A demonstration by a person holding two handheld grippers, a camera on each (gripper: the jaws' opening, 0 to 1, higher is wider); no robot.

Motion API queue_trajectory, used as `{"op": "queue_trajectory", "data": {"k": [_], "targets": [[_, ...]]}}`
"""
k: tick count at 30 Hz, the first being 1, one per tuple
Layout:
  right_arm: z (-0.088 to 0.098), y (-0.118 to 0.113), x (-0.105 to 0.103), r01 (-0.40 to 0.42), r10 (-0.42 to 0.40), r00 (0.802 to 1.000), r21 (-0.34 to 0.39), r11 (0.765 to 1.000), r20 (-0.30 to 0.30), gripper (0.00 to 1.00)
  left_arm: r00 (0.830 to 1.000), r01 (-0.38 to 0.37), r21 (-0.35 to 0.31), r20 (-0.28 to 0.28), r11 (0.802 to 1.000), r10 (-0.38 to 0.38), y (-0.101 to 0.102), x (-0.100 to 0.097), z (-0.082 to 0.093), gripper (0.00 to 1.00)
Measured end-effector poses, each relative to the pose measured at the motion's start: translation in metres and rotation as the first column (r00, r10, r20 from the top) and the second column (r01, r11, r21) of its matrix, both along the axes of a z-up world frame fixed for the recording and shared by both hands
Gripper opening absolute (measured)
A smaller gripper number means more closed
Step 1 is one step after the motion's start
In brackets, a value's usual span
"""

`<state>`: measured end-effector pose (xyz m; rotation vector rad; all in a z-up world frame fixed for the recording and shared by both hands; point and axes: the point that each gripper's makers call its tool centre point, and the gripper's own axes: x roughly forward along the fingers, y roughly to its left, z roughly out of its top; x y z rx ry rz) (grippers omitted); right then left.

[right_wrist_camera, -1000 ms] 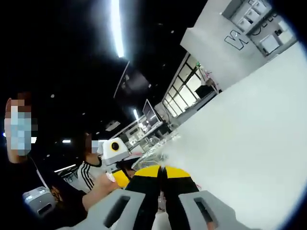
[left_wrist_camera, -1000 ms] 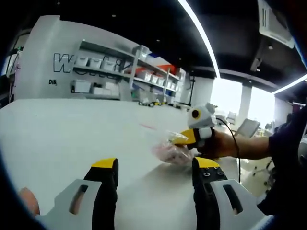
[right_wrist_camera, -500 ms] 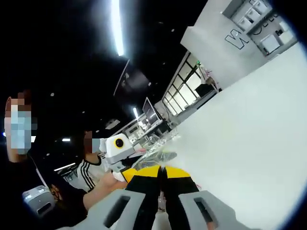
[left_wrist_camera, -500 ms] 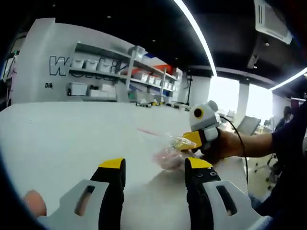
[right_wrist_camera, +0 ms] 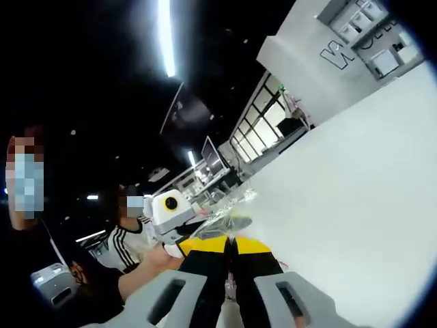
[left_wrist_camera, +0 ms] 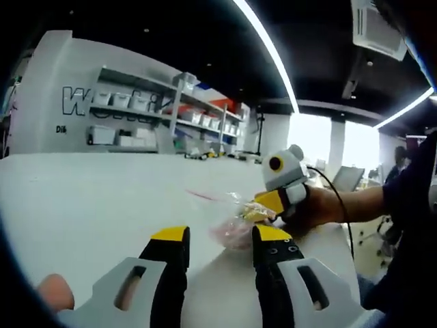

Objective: Open the resealable bag by pulling the two sides of the seal apart until the entire bag opening is separated and visibly accessible.

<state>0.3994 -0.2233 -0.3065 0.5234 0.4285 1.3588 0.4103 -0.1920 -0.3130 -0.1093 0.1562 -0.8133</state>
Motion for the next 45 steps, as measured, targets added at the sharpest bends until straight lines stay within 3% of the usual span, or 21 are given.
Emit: {"op": "queue_trajectory", "data": {"k": [6,24,30,45], "targets": [[-0.001,0.0,0.001,-0.001,0.001,1.0,-0.008,1.0,0.004,0.0,1.0,0.023,-0.024,-0.011,0.999,-0.023,-0.003,0.0,-0.002,0.33],[-0.005,0.002,-0.005,-0.009,0.01,1.0,-0.028,1.0,0.026,0.0,0.997,0.07,-0.038,0.042,0.997,-0.068,-0.007,-0.006,0.006,0.16],[-0.008,0.003,-0.014,0.01,-0.006,0.997,-0.051,0.999,0.079,0.03,0.996,0.061,-0.012,0.07,0.998,-0.06,-0.006,-0.006,0.008,0.12],[-0.009,-0.022,-0.025,0.077,-0.066,0.991,-0.099,0.992,0.113,0.09,0.99,0.047,0.041,0.132,0.998,-0.052,-0.006,-0.006,0.013,0.11]]}}
